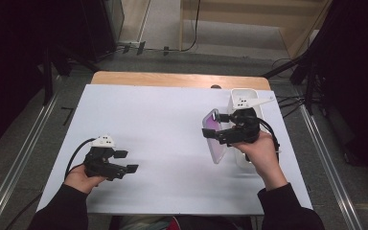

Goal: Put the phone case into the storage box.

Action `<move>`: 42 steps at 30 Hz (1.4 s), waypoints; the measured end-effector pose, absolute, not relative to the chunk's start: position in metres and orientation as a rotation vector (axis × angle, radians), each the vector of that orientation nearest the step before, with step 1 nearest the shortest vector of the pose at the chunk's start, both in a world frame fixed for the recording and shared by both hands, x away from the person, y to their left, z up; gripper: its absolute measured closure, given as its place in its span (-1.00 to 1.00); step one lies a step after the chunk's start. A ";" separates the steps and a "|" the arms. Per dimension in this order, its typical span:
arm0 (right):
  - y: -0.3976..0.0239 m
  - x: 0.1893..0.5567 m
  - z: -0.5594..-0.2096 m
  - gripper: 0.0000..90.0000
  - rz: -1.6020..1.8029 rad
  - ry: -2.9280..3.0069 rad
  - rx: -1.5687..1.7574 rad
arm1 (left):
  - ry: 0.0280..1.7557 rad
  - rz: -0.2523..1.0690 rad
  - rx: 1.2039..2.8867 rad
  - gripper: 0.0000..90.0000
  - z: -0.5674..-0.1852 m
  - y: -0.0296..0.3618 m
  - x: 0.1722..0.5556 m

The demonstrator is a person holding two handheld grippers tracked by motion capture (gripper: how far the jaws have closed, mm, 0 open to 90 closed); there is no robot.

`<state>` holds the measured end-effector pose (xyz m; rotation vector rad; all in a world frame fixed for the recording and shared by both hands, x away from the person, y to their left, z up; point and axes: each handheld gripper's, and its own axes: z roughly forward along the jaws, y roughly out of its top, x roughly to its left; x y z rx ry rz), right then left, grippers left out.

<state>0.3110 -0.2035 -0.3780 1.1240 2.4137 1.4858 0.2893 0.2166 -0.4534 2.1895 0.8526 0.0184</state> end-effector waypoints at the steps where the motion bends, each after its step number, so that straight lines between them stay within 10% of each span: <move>1: -0.204 0.311 -0.378 -0.67 1.478 2.407 1.128 | 0.856 0.011 2.190 -0.43 -0.453 0.217 0.290; 42: -0.256 0.308 -0.354 -0.67 1.412 2.071 1.375 | 0.885 0.012 2.186 -0.43 -0.455 0.217 0.292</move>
